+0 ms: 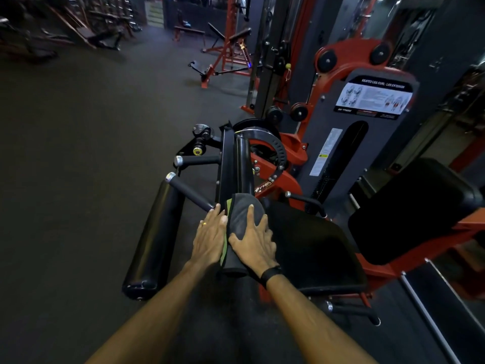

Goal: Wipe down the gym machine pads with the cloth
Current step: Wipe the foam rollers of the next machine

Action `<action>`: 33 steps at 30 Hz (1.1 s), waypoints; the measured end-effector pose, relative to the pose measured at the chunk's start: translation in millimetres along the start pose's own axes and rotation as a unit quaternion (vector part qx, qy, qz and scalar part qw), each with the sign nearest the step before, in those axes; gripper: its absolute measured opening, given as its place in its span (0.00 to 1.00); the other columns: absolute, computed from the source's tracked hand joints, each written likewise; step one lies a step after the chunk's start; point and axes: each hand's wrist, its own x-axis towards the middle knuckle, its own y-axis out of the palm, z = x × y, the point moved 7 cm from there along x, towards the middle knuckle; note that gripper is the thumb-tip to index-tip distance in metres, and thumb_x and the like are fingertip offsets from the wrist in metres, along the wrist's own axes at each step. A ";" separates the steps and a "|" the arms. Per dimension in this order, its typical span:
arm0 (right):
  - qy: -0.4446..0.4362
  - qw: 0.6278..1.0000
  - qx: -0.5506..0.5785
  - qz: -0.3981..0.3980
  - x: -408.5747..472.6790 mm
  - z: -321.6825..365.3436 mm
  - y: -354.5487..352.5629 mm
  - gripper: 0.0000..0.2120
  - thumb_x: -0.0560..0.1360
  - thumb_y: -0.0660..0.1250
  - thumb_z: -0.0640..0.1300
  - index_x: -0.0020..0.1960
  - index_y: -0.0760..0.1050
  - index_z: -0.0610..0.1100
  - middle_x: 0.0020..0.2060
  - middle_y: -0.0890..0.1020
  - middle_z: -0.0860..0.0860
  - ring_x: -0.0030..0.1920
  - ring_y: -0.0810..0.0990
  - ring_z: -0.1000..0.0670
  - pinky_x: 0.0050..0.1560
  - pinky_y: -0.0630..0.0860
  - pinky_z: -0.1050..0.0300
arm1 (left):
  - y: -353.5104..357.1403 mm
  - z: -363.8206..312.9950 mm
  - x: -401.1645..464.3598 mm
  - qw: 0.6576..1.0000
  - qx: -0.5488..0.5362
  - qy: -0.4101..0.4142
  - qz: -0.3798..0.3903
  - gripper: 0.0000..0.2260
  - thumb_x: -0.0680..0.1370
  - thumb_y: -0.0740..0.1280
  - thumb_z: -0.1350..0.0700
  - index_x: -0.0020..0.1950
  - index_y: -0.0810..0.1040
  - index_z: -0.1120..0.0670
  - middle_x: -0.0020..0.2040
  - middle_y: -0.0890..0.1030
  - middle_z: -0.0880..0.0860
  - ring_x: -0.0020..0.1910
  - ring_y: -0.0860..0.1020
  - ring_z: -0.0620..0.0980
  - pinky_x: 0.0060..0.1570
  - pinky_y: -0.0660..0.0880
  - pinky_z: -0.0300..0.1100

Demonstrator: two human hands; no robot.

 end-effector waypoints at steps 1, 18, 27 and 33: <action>0.002 1.000 -0.005 0.002 1.6 0.5 0.2 0.46 0.77 0.66 0.58 0.81 0.37 0.55 0.79 0.47 0.41 0.74 0.61 0.35 0.69 0.66 0.38 | -3.2 1.3 1.6 1.000 0.001 -0.006 -0.007 0.22 0.87 0.46 0.48 0.80 0.60 0.48 0.81 0.56 0.47 0.80 0.52 0.46 0.79 0.48 0.53; -0.016 0.999 -0.034 -0.025 96.0 17.0 -7.3 0.40 0.80 0.62 0.57 0.82 0.41 0.51 0.77 0.55 0.35 0.71 0.65 0.32 0.65 0.70 0.39 | -45.7 -42.1 41.8 0.971 0.085 0.043 -0.219 0.27 0.80 0.49 0.40 0.65 0.76 0.56 0.55 0.82 0.54 0.59 0.74 0.54 0.59 0.62 0.46; -0.027 0.999 -0.008 -0.017 210.1 33.1 -17.1 0.40 0.81 0.62 0.57 0.82 0.41 0.48 0.77 0.52 0.32 0.72 0.64 0.29 0.65 0.70 0.38 | -42.8 -31.9 118.2 0.959 0.090 -0.019 -0.270 0.31 0.80 0.46 0.40 0.72 0.70 0.59 0.65 0.78 0.57 0.66 0.71 0.56 0.71 0.60 0.54; -0.044 0.999 0.008 -0.016 277.7 44.4 -24.0 0.40 0.81 0.62 0.56 0.82 0.41 0.48 0.77 0.51 0.32 0.70 0.64 0.28 0.64 0.70 0.37 | -28.0 -27.3 163.0 0.959 0.136 -0.050 -0.245 0.35 0.79 0.42 0.37 0.77 0.62 0.59 0.72 0.72 0.58 0.72 0.67 0.57 0.75 0.54 0.58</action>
